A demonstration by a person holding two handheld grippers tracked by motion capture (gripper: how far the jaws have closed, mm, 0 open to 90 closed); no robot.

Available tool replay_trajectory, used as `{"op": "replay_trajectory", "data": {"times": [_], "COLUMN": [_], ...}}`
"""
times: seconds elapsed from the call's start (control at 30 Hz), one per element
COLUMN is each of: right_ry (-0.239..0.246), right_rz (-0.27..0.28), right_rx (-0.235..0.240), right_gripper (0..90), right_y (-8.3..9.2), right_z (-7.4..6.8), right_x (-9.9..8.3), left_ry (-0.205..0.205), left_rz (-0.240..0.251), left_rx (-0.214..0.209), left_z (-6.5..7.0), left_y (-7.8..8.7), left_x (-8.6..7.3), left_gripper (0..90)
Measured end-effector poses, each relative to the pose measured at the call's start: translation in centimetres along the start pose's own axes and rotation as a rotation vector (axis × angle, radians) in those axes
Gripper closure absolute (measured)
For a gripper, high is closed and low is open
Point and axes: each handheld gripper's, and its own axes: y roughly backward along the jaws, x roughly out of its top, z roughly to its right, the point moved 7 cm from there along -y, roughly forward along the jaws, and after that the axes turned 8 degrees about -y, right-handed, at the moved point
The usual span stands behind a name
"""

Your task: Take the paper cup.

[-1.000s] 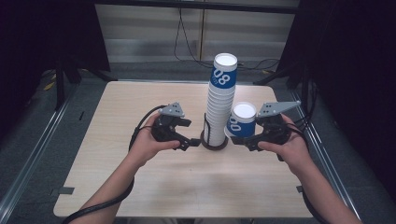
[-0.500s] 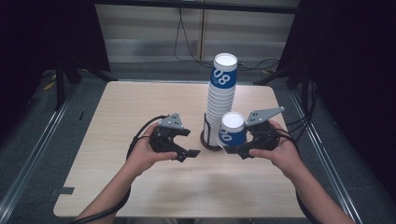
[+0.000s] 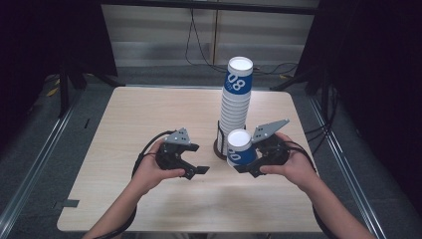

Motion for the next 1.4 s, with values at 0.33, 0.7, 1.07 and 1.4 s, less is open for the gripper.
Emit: {"op": "replay_trajectory", "data": {"times": [0.33, 0.7, 1.07, 1.4], "right_ry": [0.032, 0.08, 0.107, 0.136], "right_rz": [-0.058, -0.129, -0.175, -0.228], "right_rx": [0.026, 0.029, 0.039, 0.046], "right_gripper": [21.4, 21.4, 21.4, 21.5], "right_y": [-1.5, -2.4, -3.1, -4.5], "right_z": [-0.7, -1.2, -1.5, -1.9], "right_x": [-0.5, -0.5, -0.4, -0.4], "left_ry": [-0.013, -0.023, -0.012, -0.024], "left_rz": [-0.033, -0.031, -0.03, -0.051], "left_rx": [0.002, -0.017, -0.006, -0.001], "left_z": [0.6, 1.1, 0.9, 1.0], "left_y": [-0.1, 0.1, 0.7, 0.8], "left_x": [-1.1, -1.7, -2.1, -2.5], "left_gripper": [15.4, 15.5, 15.5, 15.5]}}
